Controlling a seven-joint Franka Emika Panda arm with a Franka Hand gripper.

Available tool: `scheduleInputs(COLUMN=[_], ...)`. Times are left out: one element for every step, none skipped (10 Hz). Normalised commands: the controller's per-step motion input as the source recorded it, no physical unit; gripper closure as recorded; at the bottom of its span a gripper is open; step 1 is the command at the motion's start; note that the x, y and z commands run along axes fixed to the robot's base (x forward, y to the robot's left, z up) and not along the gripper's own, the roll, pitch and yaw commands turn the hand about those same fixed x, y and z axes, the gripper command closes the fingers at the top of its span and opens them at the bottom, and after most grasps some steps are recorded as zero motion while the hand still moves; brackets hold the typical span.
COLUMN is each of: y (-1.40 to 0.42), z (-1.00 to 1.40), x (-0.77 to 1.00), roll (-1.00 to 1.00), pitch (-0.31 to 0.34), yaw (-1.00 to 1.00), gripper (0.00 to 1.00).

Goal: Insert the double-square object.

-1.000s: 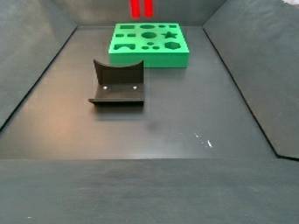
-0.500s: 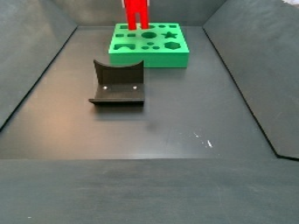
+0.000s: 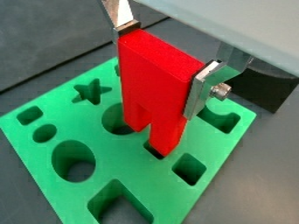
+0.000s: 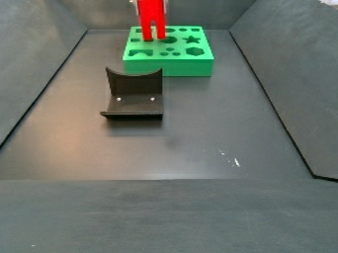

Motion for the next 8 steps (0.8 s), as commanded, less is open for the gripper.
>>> scheduleInputs(y=[0.0, 0.0, 0.0, 0.0, 0.0, 0.0, 0.0, 0.0], z=[-0.18, -0.17, -0.17, -0.17, -0.18, -0.21, -0.18, -0.18], x=[0.25, 0.26, 0.29, 0.34, 0.39, 0.38, 0.21, 0.03], roll=[-0.02, -0.02, -0.02, -0.02, -0.02, 0.0, 0.0, 0.0], pitch=[-0.044, -0.049, -0.05, -0.056, -0.067, -0.061, -0.039, -0.026], yaw=[0.0, 0.0, 0.0, 0.0, 0.0, 0.0, 0.0, 0.0], gripper=[1.0, 1.0, 1.0, 1.0, 1.0, 1.0, 1.0, 1.0])
